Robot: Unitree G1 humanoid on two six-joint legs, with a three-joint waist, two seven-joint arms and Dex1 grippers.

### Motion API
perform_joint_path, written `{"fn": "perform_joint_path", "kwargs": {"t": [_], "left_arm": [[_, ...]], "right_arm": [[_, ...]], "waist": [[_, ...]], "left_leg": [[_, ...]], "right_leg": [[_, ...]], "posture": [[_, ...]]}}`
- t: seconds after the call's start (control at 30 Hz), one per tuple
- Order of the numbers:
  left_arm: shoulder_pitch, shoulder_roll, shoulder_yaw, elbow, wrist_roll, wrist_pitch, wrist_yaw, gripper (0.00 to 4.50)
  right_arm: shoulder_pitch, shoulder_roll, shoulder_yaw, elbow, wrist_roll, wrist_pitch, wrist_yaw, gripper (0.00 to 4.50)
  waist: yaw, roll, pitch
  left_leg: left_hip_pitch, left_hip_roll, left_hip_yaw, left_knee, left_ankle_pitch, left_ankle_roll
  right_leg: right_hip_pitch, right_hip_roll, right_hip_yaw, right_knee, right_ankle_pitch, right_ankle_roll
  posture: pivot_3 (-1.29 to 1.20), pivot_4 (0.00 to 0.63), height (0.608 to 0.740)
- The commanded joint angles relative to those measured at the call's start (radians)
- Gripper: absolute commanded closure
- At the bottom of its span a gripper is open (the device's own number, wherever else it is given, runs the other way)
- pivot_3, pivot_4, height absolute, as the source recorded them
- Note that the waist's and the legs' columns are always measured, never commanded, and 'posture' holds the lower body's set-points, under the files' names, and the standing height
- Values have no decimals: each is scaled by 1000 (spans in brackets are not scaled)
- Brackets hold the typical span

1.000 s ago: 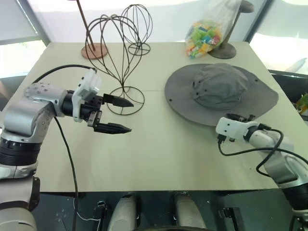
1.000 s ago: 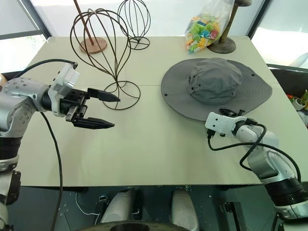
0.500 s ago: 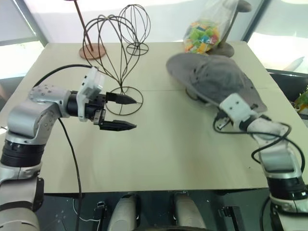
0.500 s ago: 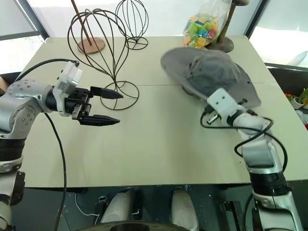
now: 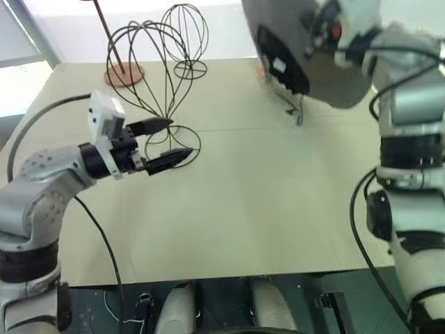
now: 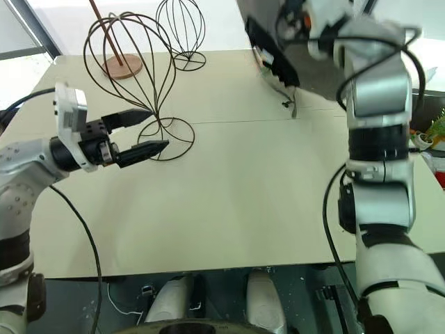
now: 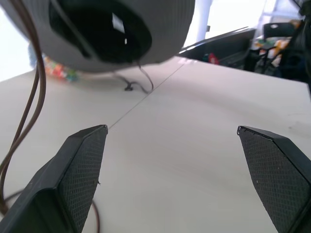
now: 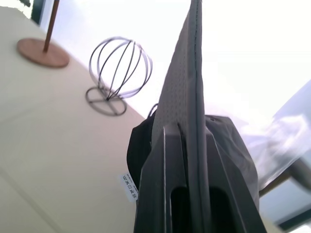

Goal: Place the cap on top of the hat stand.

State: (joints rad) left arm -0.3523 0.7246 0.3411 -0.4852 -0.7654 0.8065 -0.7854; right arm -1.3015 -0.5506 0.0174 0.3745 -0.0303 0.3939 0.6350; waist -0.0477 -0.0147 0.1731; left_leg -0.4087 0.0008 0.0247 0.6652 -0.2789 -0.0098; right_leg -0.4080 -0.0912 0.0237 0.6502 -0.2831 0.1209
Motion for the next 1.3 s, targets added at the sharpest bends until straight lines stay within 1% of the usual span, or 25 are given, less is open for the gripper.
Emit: {"fn": "perform_joint_path", "kwargs": {"t": [0.03,0.23,0.3,0.37,0.43,0.57,0.63,0.7,0.8,0.93,1.03,1.2,1.3], "left_arm": [[73,41,171,-99,-50,28,81,0],[264,44,404,-202,-124,60,192,0],[338,44,500,-226,-189,76,201,0],[419,42,628,-229,-268,88,200,0],[475,46,713,-219,-333,88,214,0],[560,62,860,-184,-490,81,246,0],[607,72,911,-187,-527,74,249,0],[676,82,955,-178,-511,69,214,0],[738,96,964,-168,-493,48,188,0],[753,116,950,-155,-496,21,182,0],[752,131,935,-140,-491,6,173,0],[739,150,897,-118,-479,-9,160,0],[725,166,872,-98,-467,-19,146,0]], "right_arm": [[-114,45,31,158,-24,-168,-14,4461],[-286,138,52,363,-23,-368,-3,4461],[-334,168,54,418,-23,-424,-5,4461],[-377,206,64,463,-28,-494,-7,4461],[-400,233,69,490,-25,-546,4,4461],[-381,270,111,463,-48,-684,57,4461],[-345,268,151,429,-85,-770,69,4461],[-255,262,194,329,-81,-870,133,4461],[-159,238,226,228,-92,-944,173,4461],[-50,192,249,135,-96,-1003,212,4461],[22,168,256,78,-108,-1009,211,4461],[114,142,270,4,-224,-1098,123,4461],[145,144,266,-17,-326,-1140,11,4461]], "waist": [[-1,0,0],[0,0,0],[0,0,0],[-1,0,0],[-5,0,0],[-6,0,0],[-5,-1,0],[-7,-2,-1],[-9,-2,-1],[-8,-2,-1],[-12,-2,-1],[-19,-2,-1],[-21,-2,-1]], "left_leg": [[0,0,0,0,2,-3],[0,-1,2,0,2,-4],[0,-1,2,0,2,-5],[-1,-1,2,-1,2,-5],[-1,-1,1,-1,2,-5],[-1,-1,1,-1,2,-5],[-1,-2,0,-1,2,-5],[-1,-2,0,-1,2,-5],[-1,-2,0,-2,2,-5],[-1,-3,0,-2,2,-5],[0,-3,0,-2,2,-5],[0,-2,-1,-2,2,-5],[0,-2,0,-2,3,-7]], "right_leg": [[0,0,0,0,0,0],[-1,-3,1,0,0,0],[-1,-3,0,0,0,0],[-1,-4,0,0,0,0],[-1,-4,0,-1,0,-1],[-1,-6,-1,-1,0,-1],[-1,-7,-1,-1,0,-2],[0,-8,-2,-1,1,-2],[0,-7,-2,-1,1,-2],[0,-7,-3,0,1,-2],[0,-7,-3,-1,0,-2],[0,-6,-2,0,0,-3],[0,-6,-2,0,0,-3]], "posture": [[0,150,739],[0,150,739],[0,150,739],[0,150,739],[0,150,739],[0,150,739],[0,150,739],[0,150,739],[0,150,739],[0,150,739],[0,150,739],[0,150,739],[0,150,739]]}}
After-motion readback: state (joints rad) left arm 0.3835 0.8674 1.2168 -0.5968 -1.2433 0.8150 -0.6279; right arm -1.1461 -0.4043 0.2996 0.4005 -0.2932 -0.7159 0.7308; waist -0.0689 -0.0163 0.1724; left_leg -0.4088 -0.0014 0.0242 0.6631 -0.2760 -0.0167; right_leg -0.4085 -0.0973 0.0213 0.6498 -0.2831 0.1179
